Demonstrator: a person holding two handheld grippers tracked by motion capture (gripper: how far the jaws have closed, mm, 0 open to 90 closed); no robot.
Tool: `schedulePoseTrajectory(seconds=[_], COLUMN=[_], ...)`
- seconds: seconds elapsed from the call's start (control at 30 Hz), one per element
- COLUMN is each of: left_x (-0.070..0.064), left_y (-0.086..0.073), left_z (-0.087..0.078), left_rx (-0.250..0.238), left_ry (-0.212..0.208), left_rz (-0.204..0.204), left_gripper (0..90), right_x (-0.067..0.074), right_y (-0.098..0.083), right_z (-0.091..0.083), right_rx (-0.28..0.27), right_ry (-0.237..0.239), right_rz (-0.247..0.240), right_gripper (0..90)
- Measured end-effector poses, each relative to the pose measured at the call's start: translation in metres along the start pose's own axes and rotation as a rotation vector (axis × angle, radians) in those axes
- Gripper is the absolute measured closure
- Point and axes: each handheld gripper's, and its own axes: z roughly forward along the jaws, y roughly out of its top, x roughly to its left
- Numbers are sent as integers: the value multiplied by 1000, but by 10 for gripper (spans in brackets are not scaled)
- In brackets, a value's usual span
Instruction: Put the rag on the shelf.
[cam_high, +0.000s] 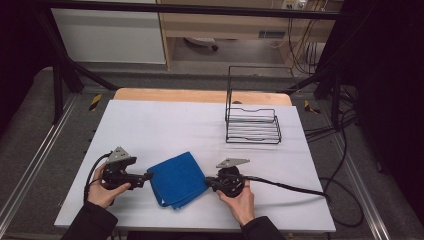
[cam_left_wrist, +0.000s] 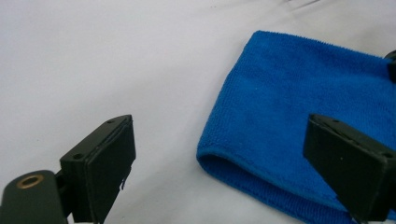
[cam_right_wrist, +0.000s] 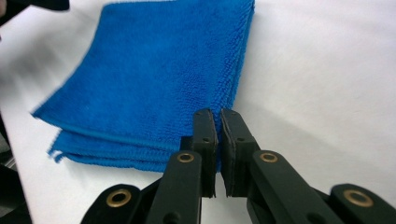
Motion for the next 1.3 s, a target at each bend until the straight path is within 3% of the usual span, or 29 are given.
schedulePoseTrajectory(seconds=[0.2,0.37,0.57,0.67,0.7,0.73,0.87,1.1,1.3], left_x=[-5,-13,-25,-27,-27,-27,-34,-51,-62], left_y=[2,5,16,23,25,26,30,34,37], left_z=[1,7,21,30,33,37,53,77,82], left_rx=[1,24,63,80,85,89,143,238,258], left_ry=[-26,-53,-71,-79,-87,-102,-147,-156,-195], left_rz=[-3,16,56,47,48,37,36,89,98], left_gripper=[119,198,337,411,486,486,622,718,861], right_x=[-7,-16,-21,-24,-26,-26,-30,-36,-42], right_y=[6,6,1,-3,-4,-4,-7,-13,-18], right_z=[-16,-25,-31,-36,-40,-40,-49,-62,-71], right_rx=[7,19,47,46,46,46,46,49,41], right_ry=[3,-2,-22,-37,-42,-42,-57,-58,-74], right_rz=[15,35,36,30,32,32,34,46,50], right_gripper=[862,862,862,861,862,862,861,860,859])
